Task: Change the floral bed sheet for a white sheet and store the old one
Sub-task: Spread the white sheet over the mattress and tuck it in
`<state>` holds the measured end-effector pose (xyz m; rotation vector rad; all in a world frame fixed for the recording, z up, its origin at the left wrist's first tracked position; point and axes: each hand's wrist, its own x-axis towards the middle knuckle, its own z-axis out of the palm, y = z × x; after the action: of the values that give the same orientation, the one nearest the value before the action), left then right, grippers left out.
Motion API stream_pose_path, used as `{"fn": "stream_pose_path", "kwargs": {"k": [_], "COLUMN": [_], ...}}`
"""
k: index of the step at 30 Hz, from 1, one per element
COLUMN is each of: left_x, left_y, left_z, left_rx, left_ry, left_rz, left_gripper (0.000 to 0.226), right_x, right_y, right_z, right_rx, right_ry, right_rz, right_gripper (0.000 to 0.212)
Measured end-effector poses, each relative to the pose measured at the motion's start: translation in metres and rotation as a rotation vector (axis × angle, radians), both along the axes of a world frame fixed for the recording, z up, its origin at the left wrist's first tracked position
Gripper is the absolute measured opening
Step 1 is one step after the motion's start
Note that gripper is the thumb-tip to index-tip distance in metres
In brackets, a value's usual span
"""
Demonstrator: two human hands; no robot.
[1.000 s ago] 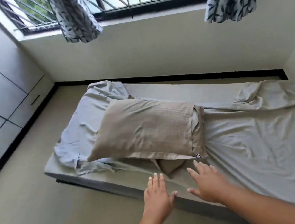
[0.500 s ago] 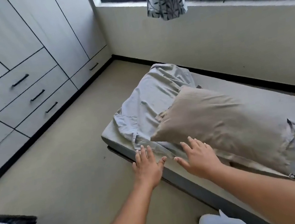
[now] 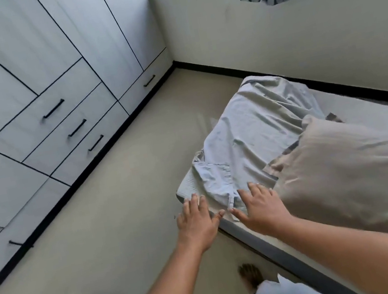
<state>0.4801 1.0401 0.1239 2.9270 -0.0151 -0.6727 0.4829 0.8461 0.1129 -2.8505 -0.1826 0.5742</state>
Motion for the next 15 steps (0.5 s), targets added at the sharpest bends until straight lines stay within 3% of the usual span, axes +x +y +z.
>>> {"fn": "stream_pose_path", "kwargs": {"k": [4, 8, 12, 15], "left_x": [0.061, 0.126, 0.202, 0.267], "left_y": [0.049, 0.104, 0.161, 0.212], "left_z": [0.008, 0.004, -0.004, -0.009], "left_rx": [-0.003, 0.027, 0.033, 0.02], "left_ry": [-0.019, -0.009, -0.006, -0.024], "left_rz": [0.009, -0.015, -0.095, -0.128], "left_gripper": [0.08, 0.081, 0.08, 0.079], "right_x": [0.062, 0.127, 0.196, 0.249], "right_y": [0.05, 0.109, 0.168, 0.218], "right_z": [-0.003, -0.001, -0.007, -0.017], "right_rx": [-0.032, -0.041, -0.057, -0.057], "right_ry": [0.019, -0.027, -0.064, -0.08], "right_rz": [0.054, 0.083, 0.043, -0.061], "right_gripper": [0.088, 0.098, 0.081, 0.087]}}
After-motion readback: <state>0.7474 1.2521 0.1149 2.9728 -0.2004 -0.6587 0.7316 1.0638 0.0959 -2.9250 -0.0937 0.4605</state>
